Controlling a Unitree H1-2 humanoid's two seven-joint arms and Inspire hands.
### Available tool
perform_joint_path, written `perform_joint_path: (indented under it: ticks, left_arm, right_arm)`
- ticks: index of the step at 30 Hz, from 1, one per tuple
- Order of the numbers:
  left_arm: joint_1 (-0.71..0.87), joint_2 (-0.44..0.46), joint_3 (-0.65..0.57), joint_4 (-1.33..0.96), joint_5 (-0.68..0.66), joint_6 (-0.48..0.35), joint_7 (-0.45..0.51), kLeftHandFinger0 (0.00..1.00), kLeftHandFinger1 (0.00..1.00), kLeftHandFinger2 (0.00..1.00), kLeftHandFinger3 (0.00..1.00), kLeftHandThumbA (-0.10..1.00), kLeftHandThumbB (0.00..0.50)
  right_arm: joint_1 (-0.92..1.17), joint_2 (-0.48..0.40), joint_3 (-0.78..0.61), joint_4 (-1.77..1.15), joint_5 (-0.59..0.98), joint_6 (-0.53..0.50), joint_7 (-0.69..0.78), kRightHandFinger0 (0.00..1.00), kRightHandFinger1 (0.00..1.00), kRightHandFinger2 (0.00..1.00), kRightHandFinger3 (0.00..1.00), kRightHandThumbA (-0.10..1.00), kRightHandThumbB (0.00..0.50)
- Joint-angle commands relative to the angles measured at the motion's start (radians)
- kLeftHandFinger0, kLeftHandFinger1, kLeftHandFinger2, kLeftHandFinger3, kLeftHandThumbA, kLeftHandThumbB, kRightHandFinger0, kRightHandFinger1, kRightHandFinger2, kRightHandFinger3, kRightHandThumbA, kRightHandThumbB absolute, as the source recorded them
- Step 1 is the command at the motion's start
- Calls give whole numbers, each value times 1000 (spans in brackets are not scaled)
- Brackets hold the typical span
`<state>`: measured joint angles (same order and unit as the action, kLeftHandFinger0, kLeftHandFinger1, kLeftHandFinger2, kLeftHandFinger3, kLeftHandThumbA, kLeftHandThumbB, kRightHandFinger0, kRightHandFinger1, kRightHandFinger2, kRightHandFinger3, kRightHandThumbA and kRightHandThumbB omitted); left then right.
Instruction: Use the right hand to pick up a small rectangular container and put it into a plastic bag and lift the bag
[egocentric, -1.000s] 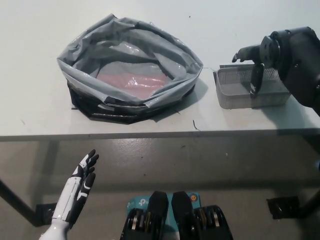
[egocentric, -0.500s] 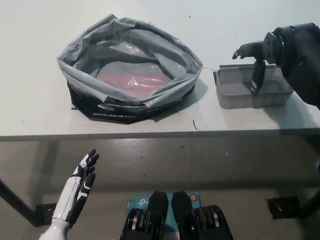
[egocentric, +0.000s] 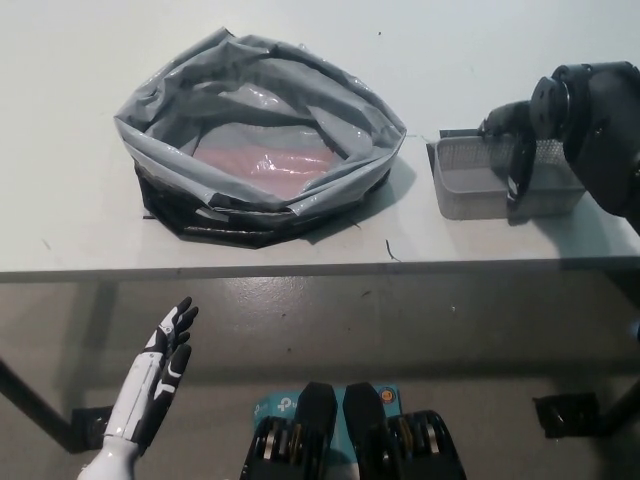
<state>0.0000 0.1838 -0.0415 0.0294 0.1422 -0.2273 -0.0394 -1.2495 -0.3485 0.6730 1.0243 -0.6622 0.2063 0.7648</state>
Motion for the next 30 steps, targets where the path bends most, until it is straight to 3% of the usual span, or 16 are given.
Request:
perform_joint_path:
  ticks: [1,10,13,16,17,18,19,20,21,23,24,25,27,30]
  left_arm:
    - [-15,9,3,-30,-5,-18,-8,1000,1000,1000,1000,1000,278]
    - [-19,10,1,-37,-3,-14,-11,1000,1000,1000,1000,1000,271]
    - [-25,11,1,-36,0,-13,-11,1000,1000,1000,1000,1000,274]
    - [-30,9,1,-40,9,-8,-9,1000,1000,1000,1000,1000,275]
    - [-31,9,1,-40,7,-8,-10,1000,1000,1000,1000,1000,275]
    - [-32,11,2,-42,3,-4,-13,1000,1000,1000,1000,1000,280]
    - [-32,12,3,-44,0,-1,-15,1000,1000,1000,1000,1000,281]
    - [-35,13,3,-45,2,5,-16,1000,1000,1000,1000,1000,281]
    - [-37,14,3,-43,1,5,-17,1000,1000,1000,1000,1000,280]
    - [-40,16,4,-38,0,1,-16,1000,1000,1000,1000,1000,278]
    - [-42,17,5,-35,-2,-6,-17,1000,1000,1000,1000,1000,271]
    - [-42,17,5,-34,-2,-7,-17,1000,1000,1000,1000,1000,271]
    - [-42,16,5,-32,-5,-7,-17,1000,1000,1000,1000,1000,272]
    - [-42,17,4,-31,3,-15,-14,1000,1000,1000,1000,1000,254]
  right_arm:
    - [-63,14,-12,82,8,-74,-29,1000,1000,1000,1000,1000,463]
    - [-100,54,-24,248,18,-109,-69,1000,1000,1000,1000,1000,460]
    - [-104,58,-29,272,19,-120,-101,1000,1000,1000,1000,1000,431]
    - [-87,63,-33,274,2,-106,-252,1000,1000,1000,1000,1000,421]
    - [-75,68,-45,268,-1,-99,-360,989,1000,1000,1000,808,403]
    - [-62,67,-61,260,6,-120,-435,735,876,956,1000,490,277]
    - [-52,65,-73,252,12,-146,-488,682,835,921,1000,324,302]
    - [-35,56,-72,238,-2,-192,-604,215,309,428,603,-72,271]
    - [-26,53,-78,236,-4,-220,-676,44,144,247,355,-94,239]
    - [-18,49,-97,237,5,-260,-760,2,164,406,390,-100,217]
    - [-17,45,-109,232,13,-277,-790,3,318,697,620,-100,190]
    - [-17,43,-112,230,13,-283,-801,2,398,815,726,-100,184]
    - [-20,38,-118,230,14,-299,-826,67,559,945,895,-100,179]
    - [-28,29,-126,233,15,-331,-870,62,591,911,1000,-100,151]
